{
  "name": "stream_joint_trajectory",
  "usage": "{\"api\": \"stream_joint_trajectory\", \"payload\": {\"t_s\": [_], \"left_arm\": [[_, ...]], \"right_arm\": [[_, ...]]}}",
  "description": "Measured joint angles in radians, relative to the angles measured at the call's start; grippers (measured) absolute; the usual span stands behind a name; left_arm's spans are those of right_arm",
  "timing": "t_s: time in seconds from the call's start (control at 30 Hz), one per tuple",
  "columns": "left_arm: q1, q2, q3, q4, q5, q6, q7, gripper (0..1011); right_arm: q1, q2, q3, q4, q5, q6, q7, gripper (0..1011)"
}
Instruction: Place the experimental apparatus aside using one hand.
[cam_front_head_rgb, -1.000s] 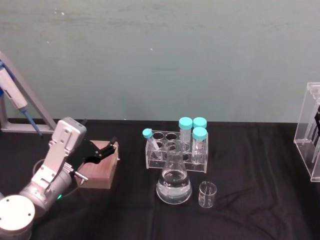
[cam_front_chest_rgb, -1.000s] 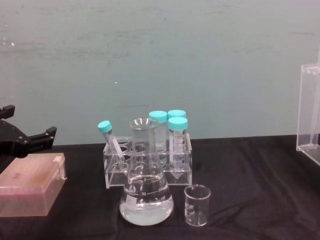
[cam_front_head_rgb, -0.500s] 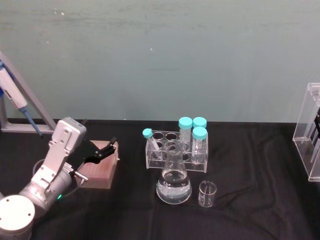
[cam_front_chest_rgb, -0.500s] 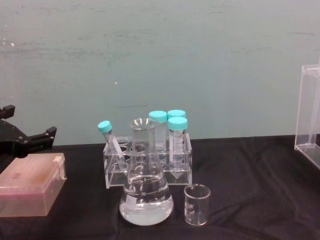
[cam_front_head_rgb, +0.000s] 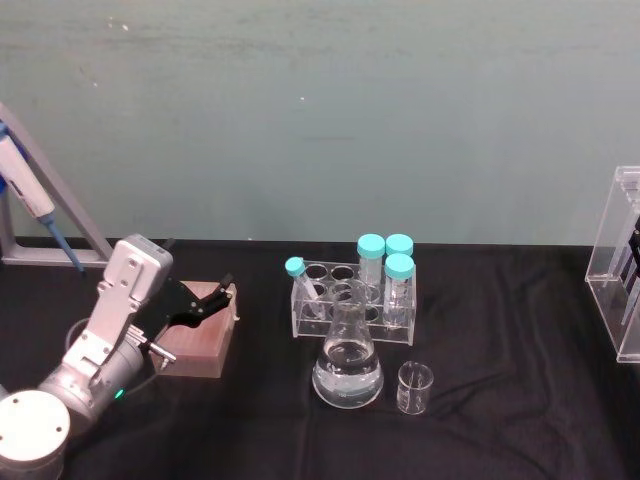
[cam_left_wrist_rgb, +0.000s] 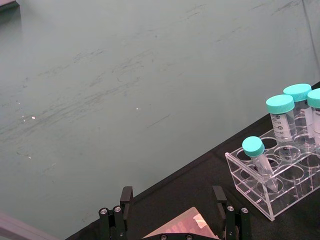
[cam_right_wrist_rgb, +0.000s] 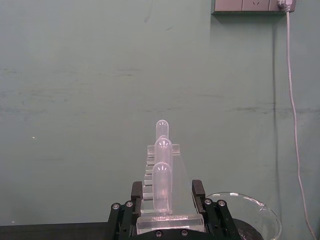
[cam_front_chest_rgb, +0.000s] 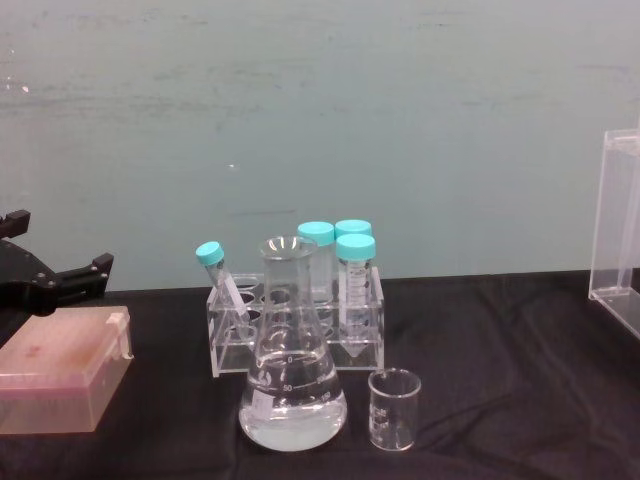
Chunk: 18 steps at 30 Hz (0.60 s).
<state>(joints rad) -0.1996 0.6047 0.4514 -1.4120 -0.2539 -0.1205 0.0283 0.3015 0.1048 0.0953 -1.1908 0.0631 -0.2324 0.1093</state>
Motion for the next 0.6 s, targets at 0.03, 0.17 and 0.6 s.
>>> {"api": "stream_joint_trajectory", "payload": {"t_s": [0.03,0.17,0.6], "left_arm": [[0.000,0.000,0.000,0.000,0.000,0.000,0.000,1000],[0.000,0.000,0.000,0.000,0.000,0.000,0.000,1000],[0.000,0.000,0.000,0.000,0.000,0.000,0.000,1000]], "right_arm": [[0.000,0.000,0.000,0.000,0.000,0.000,0.000,613],[0.000,-0.001,0.000,0.000,0.001,0.000,0.001,613],[0.001,-0.001,0.000,0.000,0.002,0.000,0.001,613]]}}
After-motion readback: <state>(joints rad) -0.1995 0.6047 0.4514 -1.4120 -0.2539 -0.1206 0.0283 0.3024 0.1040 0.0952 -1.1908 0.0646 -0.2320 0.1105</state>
